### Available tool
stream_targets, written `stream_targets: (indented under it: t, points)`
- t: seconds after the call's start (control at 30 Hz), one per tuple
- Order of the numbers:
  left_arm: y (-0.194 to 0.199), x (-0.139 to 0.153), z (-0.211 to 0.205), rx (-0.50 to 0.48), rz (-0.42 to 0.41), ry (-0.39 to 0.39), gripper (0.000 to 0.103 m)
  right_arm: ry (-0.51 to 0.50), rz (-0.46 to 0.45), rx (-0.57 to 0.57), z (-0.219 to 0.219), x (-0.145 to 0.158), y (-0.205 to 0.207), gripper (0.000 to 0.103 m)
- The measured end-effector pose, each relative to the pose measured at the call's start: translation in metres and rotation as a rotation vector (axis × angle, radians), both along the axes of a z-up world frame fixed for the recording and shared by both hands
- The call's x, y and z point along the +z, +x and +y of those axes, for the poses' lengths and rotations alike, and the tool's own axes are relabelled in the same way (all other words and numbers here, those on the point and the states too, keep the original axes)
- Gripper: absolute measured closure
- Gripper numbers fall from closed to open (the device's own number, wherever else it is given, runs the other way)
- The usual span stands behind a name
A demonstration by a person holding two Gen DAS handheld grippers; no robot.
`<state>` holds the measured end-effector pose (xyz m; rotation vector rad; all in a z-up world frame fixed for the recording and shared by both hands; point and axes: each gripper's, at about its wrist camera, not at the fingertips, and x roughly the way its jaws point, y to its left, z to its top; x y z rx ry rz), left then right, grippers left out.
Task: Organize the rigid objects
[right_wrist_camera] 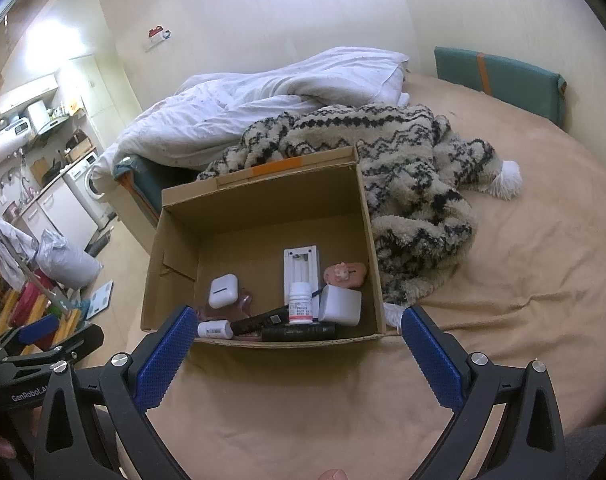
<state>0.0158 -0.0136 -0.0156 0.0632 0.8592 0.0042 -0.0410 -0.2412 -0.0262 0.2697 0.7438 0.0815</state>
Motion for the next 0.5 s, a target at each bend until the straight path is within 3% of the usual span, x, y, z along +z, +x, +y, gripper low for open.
stream_targets:
  t: [0.5]
  points:
    - [0.0004,-0.0001,0.0002,0.001,-0.004,0.004,0.001,0.002,-0.003,0.001,0.0006,-0.0002,-0.0004,0.000]
